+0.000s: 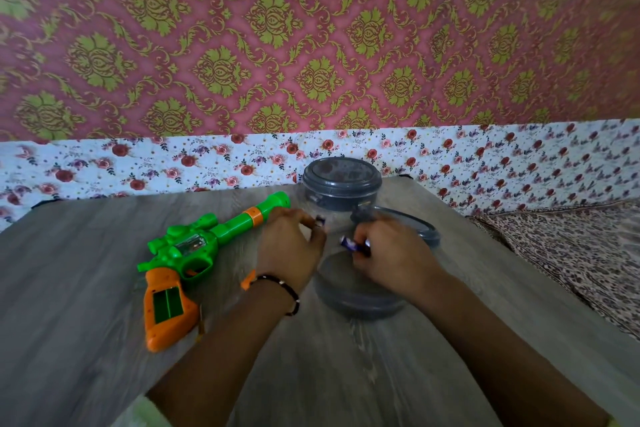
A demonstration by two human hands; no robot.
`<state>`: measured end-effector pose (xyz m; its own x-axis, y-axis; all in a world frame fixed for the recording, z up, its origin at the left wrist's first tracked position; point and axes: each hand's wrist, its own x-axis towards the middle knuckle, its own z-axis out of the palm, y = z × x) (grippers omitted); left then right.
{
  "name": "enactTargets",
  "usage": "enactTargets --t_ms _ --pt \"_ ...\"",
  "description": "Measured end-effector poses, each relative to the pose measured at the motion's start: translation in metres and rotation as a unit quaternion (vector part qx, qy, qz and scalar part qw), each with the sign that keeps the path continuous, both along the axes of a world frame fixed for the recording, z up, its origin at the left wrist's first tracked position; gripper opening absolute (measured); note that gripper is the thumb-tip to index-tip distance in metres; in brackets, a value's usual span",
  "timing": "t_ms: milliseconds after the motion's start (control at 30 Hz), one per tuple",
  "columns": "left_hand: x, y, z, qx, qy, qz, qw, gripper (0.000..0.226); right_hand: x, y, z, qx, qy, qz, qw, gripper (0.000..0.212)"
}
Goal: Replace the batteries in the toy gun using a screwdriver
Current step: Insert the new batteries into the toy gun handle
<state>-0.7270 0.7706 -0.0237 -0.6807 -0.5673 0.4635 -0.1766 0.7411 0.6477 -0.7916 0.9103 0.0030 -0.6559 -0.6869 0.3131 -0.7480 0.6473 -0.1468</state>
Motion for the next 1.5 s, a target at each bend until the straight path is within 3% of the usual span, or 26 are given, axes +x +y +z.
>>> enactTargets --t_ms 67,133,200,467,533,700,833,933,1000,1133,1333,1500 --pt "0.019 -0.008 0.011 0.011 -0.013 -0.012 1.000 0.024 0.013 0.000 0.011 -0.036 0.003 0.026 0.999 0.016" --pt "0.040 -0.013 0.019 0.004 -0.102 -0.030 0.994 0.036 0.031 -0.003 0.017 -0.050 -0.021 0.063 0.997 0.014" --pt "0.059 -0.019 0.016 0.014 -0.179 -0.042 0.983 0.030 0.050 -0.007 0.017 -0.048 -0.049 0.106 0.992 0.009" --pt "0.089 -0.023 -0.016 0.018 -0.261 -0.022 0.965 0.019 0.084 -0.037 -0.016 0.046 -0.119 0.099 0.987 0.016" --pt "0.092 -0.021 -0.019 0.022 -0.267 -0.028 0.963 0.018 0.082 -0.042 -0.025 0.057 -0.128 0.077 0.987 0.017" --pt "0.096 -0.018 -0.017 0.021 -0.257 -0.046 0.965 0.038 0.079 -0.049 -0.037 0.046 -0.154 0.039 0.986 0.014" --pt "0.098 -0.014 -0.016 0.015 -0.258 -0.038 0.965 0.033 0.078 -0.050 -0.038 0.047 -0.158 0.039 0.986 0.017" --pt "0.097 -0.015 -0.018 0.010 -0.278 -0.040 0.960 0.012 0.077 -0.048 -0.039 0.035 -0.153 0.038 0.987 0.018" --pt "0.096 -0.016 -0.021 0.000 -0.287 -0.025 0.958 0.023 0.078 -0.047 -0.041 0.029 -0.147 0.043 0.988 0.016" --pt "0.096 -0.018 -0.027 -0.004 -0.283 -0.033 0.959 0.022 0.078 -0.043 -0.041 0.023 -0.141 0.059 0.988 0.023" --pt "0.099 -0.017 -0.031 -0.006 -0.263 -0.068 0.962 0.037 0.078 -0.042 -0.042 0.120 -0.168 0.057 0.977 0.035" --pt "0.109 -0.018 -0.025 -0.024 -0.214 -0.028 0.976 0.032 0.078 -0.037 -0.043 0.076 -0.184 0.058 0.978 0.036"
